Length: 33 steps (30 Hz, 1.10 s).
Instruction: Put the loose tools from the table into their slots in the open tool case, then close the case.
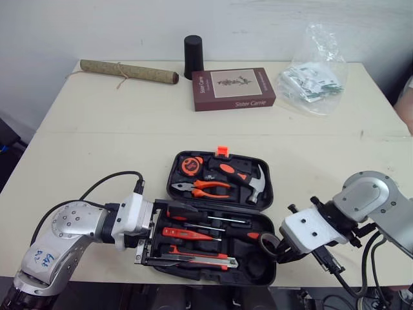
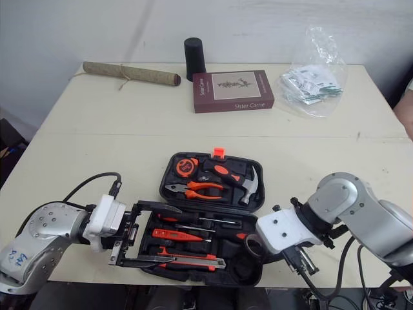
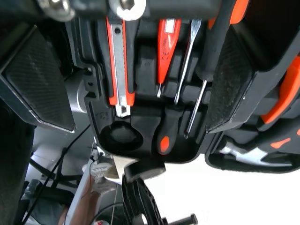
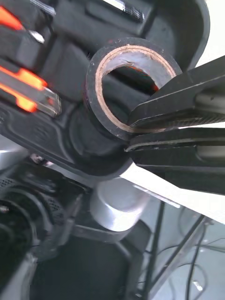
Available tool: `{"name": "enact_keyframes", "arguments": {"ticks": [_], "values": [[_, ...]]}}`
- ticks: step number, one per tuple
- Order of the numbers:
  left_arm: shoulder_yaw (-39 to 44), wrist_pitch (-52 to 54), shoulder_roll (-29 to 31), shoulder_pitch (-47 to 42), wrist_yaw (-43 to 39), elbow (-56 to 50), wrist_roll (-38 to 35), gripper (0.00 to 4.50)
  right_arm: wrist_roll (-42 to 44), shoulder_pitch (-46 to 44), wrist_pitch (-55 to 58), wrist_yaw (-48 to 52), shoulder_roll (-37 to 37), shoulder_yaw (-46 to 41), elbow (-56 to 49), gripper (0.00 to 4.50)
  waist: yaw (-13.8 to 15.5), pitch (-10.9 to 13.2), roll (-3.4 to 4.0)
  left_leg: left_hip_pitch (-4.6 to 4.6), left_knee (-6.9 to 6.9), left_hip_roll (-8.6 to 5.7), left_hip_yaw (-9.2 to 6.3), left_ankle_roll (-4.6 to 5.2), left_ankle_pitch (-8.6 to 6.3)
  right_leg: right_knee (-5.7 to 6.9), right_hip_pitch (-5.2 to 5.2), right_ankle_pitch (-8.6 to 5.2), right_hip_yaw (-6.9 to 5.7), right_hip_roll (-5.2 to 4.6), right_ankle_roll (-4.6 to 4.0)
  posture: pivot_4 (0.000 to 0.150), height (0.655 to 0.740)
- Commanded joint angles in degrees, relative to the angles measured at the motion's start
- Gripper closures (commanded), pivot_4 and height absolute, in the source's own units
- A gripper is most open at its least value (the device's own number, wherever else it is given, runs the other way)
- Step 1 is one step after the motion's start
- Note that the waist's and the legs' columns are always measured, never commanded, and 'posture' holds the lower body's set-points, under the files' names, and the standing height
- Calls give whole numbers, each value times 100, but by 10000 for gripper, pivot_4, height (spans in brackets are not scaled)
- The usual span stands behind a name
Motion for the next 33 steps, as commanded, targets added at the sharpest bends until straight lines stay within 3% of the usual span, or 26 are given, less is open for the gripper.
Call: {"name": "enact_keyframes", "arguments": {"ticks": [1,8,15,22,33], "values": [[154,-155,91,181,0,-239,73,0,-336,136,-407,42,145,285,-147,44602,-9,-1,-2,0,0,1,0,0,0,0,0,0,-1,2,-1,1500,7400],[247,-67,108,353,156,-378,-43,0,-633,420,-893,145,548,750,-287,44602,-13,-43,-76,23,-5,15,-11,-8,-1,0,21,-8,-2,11,-14,1500,7400],[366,55,169,622,238,-533,-134,0,-964,460,-1682,309,940,1230,65,44602,-4,-46,-80,24,-4,11,-32,-9,-3,-14,41,-9,-21,5,-17,1500,7400],[432,159,179,744,326,-682,-149,0,-1561,-69,-1719,325,1295,1623,807,44602,-41,-53,-92,60,-10,26,-57,-20,-5,-29,86,-14,-40,15,-26,1500,7400],[429,200,151,796,422,-732,-124,0,-1464,-1290,-907,435,494,2221,377,44602,-123,-47,-82,53,-7,14,-70,-17,-7,-26,87,-13,-48,-6,-26,1500,7400]]}}
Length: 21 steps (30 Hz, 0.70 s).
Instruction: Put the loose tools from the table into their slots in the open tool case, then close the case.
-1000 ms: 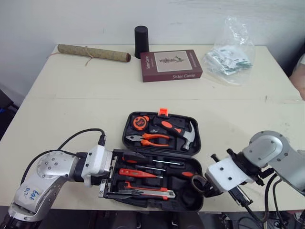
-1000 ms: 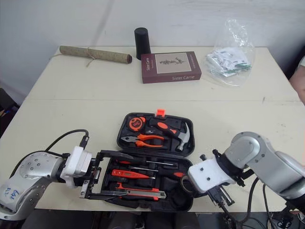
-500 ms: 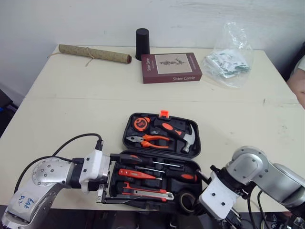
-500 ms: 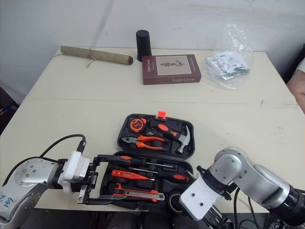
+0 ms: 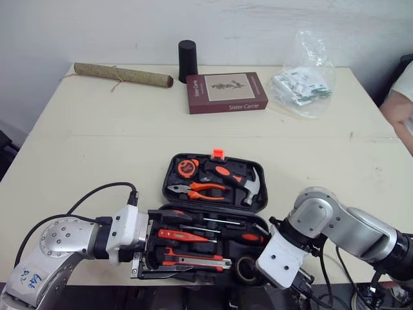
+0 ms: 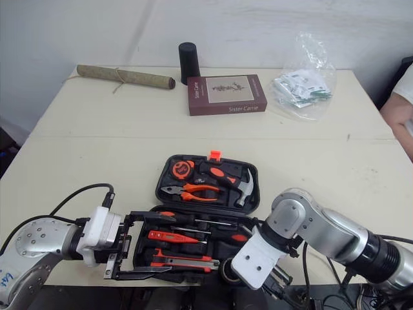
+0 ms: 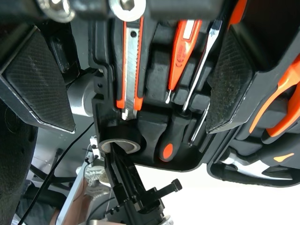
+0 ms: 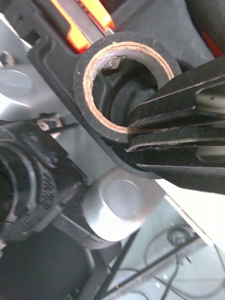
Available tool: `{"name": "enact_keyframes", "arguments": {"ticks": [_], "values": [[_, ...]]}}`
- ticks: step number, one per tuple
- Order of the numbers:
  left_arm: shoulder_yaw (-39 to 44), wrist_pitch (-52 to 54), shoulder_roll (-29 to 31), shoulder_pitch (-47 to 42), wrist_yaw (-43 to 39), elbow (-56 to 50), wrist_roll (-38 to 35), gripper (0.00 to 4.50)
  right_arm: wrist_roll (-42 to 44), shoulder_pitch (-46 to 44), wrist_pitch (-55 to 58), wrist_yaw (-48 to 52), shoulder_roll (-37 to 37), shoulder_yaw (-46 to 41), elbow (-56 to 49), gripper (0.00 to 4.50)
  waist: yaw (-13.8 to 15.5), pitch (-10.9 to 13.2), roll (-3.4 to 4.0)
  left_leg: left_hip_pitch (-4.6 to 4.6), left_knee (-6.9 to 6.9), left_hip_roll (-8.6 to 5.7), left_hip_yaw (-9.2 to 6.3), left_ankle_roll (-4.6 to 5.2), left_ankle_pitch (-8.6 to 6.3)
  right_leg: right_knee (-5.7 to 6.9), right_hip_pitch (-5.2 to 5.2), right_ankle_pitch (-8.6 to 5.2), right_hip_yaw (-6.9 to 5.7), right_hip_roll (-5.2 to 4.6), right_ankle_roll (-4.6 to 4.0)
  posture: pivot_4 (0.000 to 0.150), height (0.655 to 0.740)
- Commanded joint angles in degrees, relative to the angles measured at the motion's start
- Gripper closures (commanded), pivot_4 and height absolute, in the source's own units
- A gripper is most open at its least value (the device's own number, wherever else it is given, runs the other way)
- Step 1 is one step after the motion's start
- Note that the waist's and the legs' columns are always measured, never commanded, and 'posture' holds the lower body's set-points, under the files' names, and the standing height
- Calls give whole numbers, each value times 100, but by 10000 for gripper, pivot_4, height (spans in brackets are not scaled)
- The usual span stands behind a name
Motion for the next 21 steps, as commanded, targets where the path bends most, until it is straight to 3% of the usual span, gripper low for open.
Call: {"name": "enact_keyframes", "arguments": {"ticks": [1,8,13,21], "values": [[40,-5,23,18,39,-188,-85,0,-247,-271,418,280,-601,192,-68,44602,15,2,4,-3,0,-4,-2,1,0,-1,0,1,-2,-3,1,1500,7400],[-6,-27,-2,2,73,-154,-51,0,74,-573,788,280,-1042,276,-469,44602,12,16,27,-14,2,-10,-2,7,-7,-12,-5,3,-2,-11,6,1500,7400],[-45,-37,-29,8,114,-165,-29,0,-478,-409,667,280,-1002,416,-288,44602,1,17,29,-14,0,-8,0,6,-7,-11,-6,3,-4,-8,6,1500,7400],[-79,-72,-53,-8,158,-128,5,0,-522,-349,475,280,-1156,330,-140,44602,6,17,28,-14,2,-10,-1,7,-7,-17,0,5,-4,-8,10,1500,7400]]}}
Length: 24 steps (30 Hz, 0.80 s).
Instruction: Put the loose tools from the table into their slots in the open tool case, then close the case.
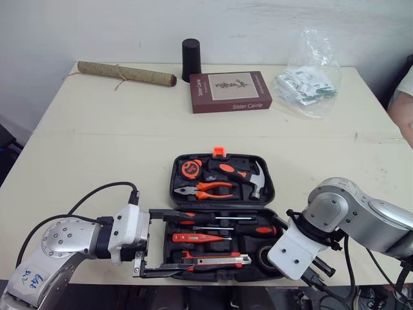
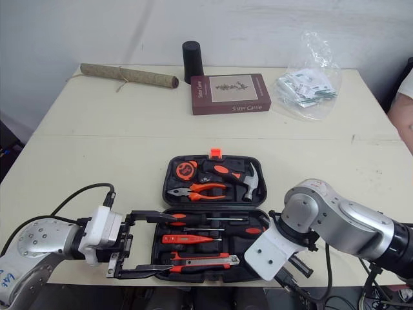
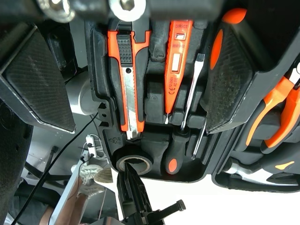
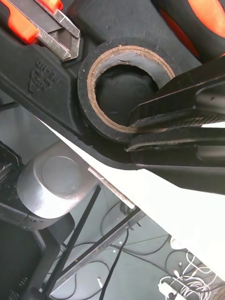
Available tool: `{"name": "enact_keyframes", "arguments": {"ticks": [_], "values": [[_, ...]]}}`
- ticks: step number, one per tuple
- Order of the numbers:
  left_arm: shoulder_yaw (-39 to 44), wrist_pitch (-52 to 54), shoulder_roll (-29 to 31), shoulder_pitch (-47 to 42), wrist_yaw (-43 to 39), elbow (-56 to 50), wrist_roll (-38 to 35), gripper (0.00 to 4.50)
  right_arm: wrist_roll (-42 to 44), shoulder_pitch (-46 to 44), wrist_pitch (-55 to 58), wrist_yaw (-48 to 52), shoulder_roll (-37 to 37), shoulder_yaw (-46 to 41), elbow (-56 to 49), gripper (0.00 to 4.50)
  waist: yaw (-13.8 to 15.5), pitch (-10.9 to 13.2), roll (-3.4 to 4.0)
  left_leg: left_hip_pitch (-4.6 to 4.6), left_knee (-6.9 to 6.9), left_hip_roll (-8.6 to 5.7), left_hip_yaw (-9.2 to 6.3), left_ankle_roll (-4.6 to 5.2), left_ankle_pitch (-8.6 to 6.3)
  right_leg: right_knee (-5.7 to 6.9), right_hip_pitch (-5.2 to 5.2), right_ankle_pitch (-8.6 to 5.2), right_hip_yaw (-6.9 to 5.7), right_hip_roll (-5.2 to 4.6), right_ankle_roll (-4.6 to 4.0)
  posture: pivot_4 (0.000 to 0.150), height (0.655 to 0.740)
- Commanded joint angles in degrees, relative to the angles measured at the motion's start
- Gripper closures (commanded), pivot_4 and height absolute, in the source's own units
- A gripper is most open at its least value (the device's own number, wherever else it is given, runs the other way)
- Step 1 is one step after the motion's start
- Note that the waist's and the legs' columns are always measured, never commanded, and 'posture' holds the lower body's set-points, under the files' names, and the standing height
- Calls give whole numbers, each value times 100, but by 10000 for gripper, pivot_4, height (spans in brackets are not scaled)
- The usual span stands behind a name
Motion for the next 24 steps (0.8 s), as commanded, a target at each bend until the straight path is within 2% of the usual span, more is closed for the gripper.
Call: {"name": "enact_keyframes", "arguments": {"ticks": [1,2,4,5,7,14,17,19,21,22,23,24], "values": [[-22,-76,-26,5,25,-122,1,0,-235,142,34,294,-161,-70,193,44602,1,0,0,0,0,0,0,0,0,0,0,0,0,0,0,1500,7400],[-30,-88,-30,1,27,-108,10,0,-174,138,36,294,-200,-91,215,44602,2,0,-1,0,0,0,-1,0,0,0,0,0,0,0,0,1500,7400],[-41,-119,-36,-22,19,-62,33,0,-57,126,-55,294,-211,-200,308,36503,0,0,0,0,0,0,0,0,0,-1,1,0,0,0,1,1500,7400],[-50,-145,-45,-28,12,-34,57,0,182,114,-93,294,-254,-203,333,33755,3,0,0,0,1,0,0,0,0,-1,1,1,0,0,1,1500,7400],[-57,-187,-56,-66,1,24,101,0,618,127,-242,294,-362,-267,430,25088,23,1,2,-1,0,-2,0,1,0,-1,1,1,0,-1,2,1500,7400],[-27,-302,-15,-127,-79,207,174,0,3145,100,-148,294,-1236,-1006,882,25088,-1,29,32,-4,-1,3,1,3,-1,-5,-2,1,-2,2,1,1500,7400],[-16,-309,-18,-205,-69,268,198,0,4561,653,95,294,-917,-1901,1309,25088,-22,38,37,-2,-4,4,2,2,-1,-1,-4,1,-2,5,1,1500,7400],[-8,-319,-14,-211,-75,280,196,0,4944,992,13,294,-703,-2241,1454,25088,-14,45,26,0,-5,9,1,2,-1,0,-1,0,-4,12,1,1500,7400],[19,-318,5,-182,-81,269,191,0,4595,1641,-305,123,-367,-2519,1806,25088,2,45,23,-2,-5,6,3,3,-1,1,-3,1,-3,9,1,1500,7400],[28,-313,11,-174,-81,265,189,0,4384,1886,-489,133,-236,-2635,1923,29985,13,48,18,-2,-4,7,2,4,-1,0,0,1,-5,9,1,1500,7400],[28,-299,18,-181,-78,265,187,0,4489,2178,-654,151,81,-2877,2078,32890,45,51,17,-3,-4,5,2,5,-1,-4,2,1,-6,9,2,1500,7400],[30,-271,24,-191,-70,254,167,0,4770,2428,-826,39,551,-3186,2250,38921,61,52,15,-4,-2,1,7,9,-1,-2,-1,2,-4,5,5,1500,7400]]}}
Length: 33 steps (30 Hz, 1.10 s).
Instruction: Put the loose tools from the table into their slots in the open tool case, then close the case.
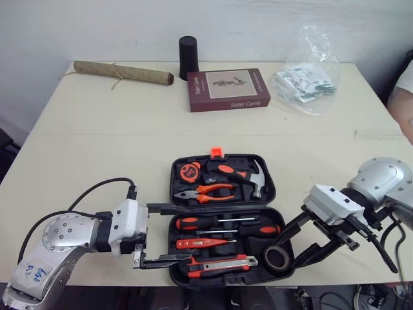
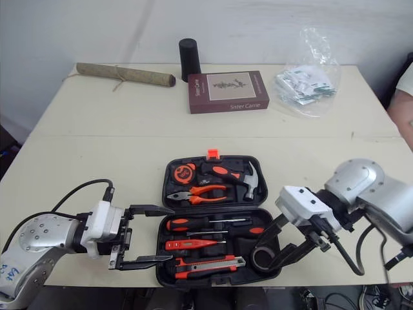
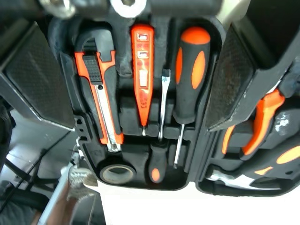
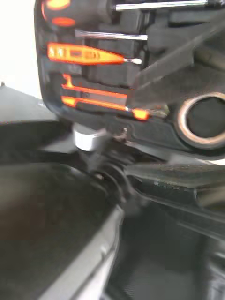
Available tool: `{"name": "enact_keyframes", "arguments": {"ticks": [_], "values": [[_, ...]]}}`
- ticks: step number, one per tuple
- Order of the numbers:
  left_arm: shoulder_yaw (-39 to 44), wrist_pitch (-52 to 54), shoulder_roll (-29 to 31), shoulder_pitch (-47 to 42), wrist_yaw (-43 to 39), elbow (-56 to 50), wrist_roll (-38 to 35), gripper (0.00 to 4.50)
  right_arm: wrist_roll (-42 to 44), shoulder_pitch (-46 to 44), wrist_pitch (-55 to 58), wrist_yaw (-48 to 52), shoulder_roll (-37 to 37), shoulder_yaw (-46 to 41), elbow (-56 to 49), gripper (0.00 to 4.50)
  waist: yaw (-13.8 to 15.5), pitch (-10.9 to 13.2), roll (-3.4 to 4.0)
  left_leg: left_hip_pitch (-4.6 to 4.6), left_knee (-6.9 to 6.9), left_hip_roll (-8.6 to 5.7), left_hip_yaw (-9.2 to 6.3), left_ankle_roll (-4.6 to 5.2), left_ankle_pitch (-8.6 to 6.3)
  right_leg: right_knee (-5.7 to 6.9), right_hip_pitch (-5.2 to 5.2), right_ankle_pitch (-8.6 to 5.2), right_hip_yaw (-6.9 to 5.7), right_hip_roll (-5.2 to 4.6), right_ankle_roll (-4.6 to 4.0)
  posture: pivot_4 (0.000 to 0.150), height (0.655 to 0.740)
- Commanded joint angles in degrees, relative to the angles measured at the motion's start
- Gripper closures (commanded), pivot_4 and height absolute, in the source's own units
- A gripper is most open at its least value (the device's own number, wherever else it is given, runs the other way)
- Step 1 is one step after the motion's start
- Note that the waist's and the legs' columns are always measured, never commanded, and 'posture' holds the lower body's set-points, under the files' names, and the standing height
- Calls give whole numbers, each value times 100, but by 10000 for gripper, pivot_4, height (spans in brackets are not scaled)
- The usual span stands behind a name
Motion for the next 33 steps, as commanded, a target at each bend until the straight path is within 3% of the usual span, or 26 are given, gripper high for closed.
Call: {"name": "enact_keyframes", "arguments": {"ticks": [1,2,6,10,18,23,29,31,33], "values": [[71,-7,50,-7,-28,-120,-57,0,466,606,-535,-53,1017,-894,405,42355,69,2,-11,-1,0,0,-1,2,1,-1,1,1,-1,0,1,1500,7400],[85,8,67,-10,-40,-121,-75,0,465,795,-541,27,1192,-1011,491,44438,78,6,-9,1,2,3,-5,1,2,-1,5,1,-3,4,2,1500,7400],[202,-2,137,-6,-117,-34,-104,0,-273,1200,-1323,294,1818,-1123,645,44438,96,17,10,2,5,-1,-1,3,3,7,2,2,1,1,4,1500,7400],[249,31,150,-5,-120,-25,-136,0,-654,1593,-1811,307,1717,-734,722,44438,95,18,12,2,0,-1,0,1,3,5,0,2,0,3,4,1500,7400],[352,135,186,134,-76,-133,-169,0,-1913,1514,-2614,277,2112,-566,1789,44438,74,16,9,12,0,3,6,-4,6,11,2,2,6,8,4,1500,7400],[460,169,159,159,-16,-94,-153,0,-2493,1430,-3809,303,2188,-405,2252,44438,88,2,-16,16,1,1,3,-5,6,10,8,2,6,6,4,1500,7400],[529,76,137,211,48,-40,-33,0,-2739,1367,-4957,233,2307,-392,2823,44438,67,-20,-52,26,0,5,2,-9,6,10,16,2,7,8,4,1500,7400],[579,35,119,253,86,-6,-2,0,-2582,1364,-4884,188,2277,-416,2686,44438,69,-27,-63,32,0,6,1,-10,5,10,20,2,8,7,3,1500,7400],[746,117,1,262,291,64,-124,0,-1940,1369,-4045,-26,2157,-587,2106,44438,74,-30,-68,32,0,7,0,-12,4,10,20,2,8,7,3,1500,7400]]}}
